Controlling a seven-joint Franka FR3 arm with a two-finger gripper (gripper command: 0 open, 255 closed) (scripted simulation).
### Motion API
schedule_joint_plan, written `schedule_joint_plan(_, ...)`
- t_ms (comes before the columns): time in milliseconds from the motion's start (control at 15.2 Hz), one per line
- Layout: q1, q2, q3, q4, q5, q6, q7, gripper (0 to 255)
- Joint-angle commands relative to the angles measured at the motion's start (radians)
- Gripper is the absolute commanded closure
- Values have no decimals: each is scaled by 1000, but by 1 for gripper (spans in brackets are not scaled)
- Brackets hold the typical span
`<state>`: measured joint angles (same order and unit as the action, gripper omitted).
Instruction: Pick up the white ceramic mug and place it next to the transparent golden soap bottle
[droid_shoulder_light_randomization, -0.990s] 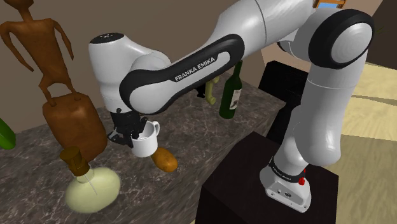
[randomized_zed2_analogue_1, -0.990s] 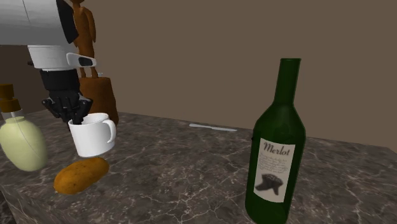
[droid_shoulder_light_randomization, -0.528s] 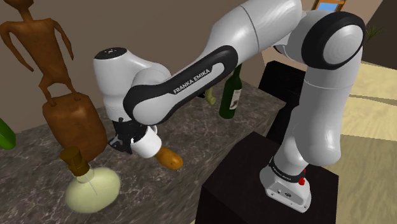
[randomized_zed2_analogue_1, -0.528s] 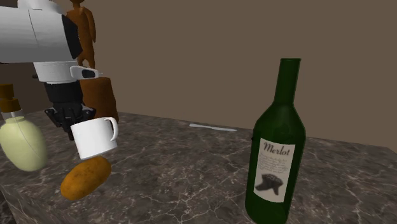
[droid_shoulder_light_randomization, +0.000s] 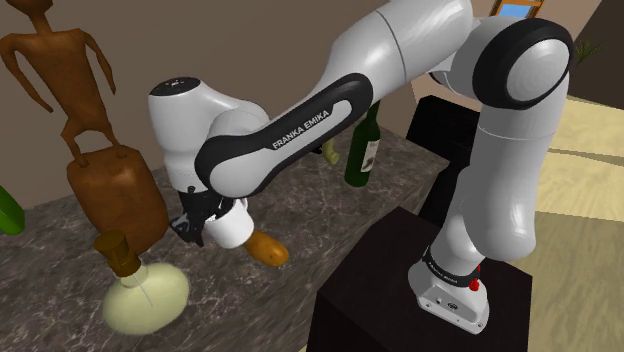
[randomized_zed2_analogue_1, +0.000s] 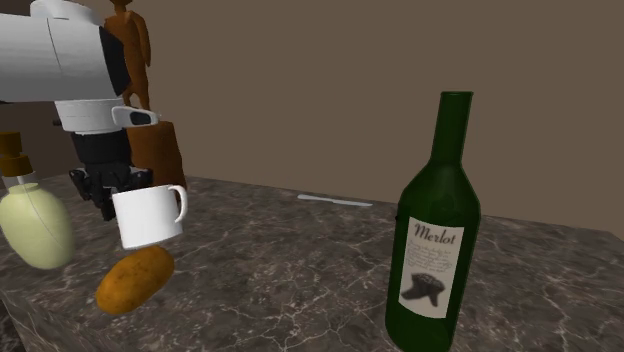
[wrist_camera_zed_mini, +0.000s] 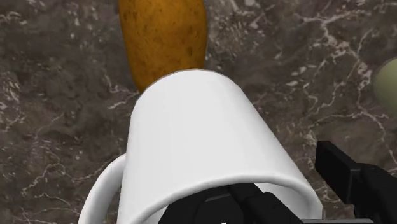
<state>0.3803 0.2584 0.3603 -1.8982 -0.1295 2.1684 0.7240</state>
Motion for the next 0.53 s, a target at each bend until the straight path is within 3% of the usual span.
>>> schedule_joint_plan(0,-1,2,0,-8,3,-4,-2,0)
schedule_joint_plan(264,2,6,1,-10,0,1,4,0)
schedule_joint_plan(462,-3,-38,8,37,23,-87,-11,0)
